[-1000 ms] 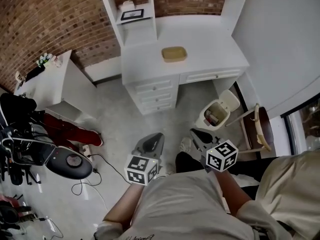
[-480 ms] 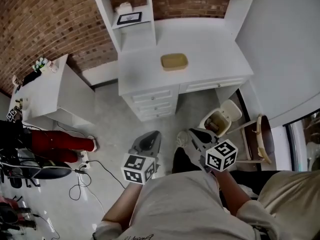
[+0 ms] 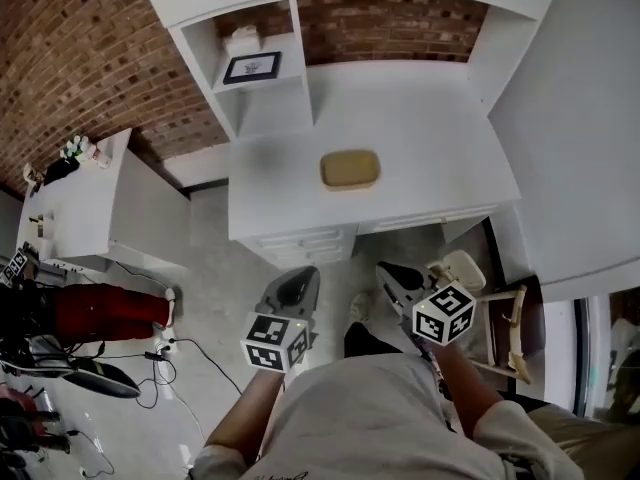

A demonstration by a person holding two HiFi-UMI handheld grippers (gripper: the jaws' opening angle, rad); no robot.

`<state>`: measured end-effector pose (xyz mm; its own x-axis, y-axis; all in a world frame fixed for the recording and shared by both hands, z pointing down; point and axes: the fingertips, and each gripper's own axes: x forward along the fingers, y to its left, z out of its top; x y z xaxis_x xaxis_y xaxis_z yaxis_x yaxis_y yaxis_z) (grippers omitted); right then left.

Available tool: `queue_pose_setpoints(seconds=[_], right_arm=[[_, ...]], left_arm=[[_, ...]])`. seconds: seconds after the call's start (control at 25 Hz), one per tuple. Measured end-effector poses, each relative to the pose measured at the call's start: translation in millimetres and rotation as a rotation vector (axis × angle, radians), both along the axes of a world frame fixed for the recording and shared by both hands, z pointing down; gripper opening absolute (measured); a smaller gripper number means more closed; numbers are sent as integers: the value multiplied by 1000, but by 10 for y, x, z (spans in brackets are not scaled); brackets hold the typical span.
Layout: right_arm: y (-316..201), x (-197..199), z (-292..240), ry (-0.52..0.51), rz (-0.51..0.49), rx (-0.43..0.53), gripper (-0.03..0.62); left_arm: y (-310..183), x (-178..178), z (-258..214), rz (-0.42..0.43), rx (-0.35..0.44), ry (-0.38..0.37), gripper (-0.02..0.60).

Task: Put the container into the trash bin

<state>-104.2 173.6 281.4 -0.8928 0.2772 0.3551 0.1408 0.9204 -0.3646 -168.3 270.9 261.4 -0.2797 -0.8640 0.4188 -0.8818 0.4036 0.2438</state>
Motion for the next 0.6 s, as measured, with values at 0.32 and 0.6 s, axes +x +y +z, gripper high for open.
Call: queue_pose_setpoints(seconds=[0.32,0.6], right_arm=[[-596,-483,-51,-12,-33,1,28],[-924,-807,2,-9,-64,10,28]], left_arm=[[-609,-523,-105,-41,11,-38,26],[-1057,-786,-181,-41,48,-57,26]])
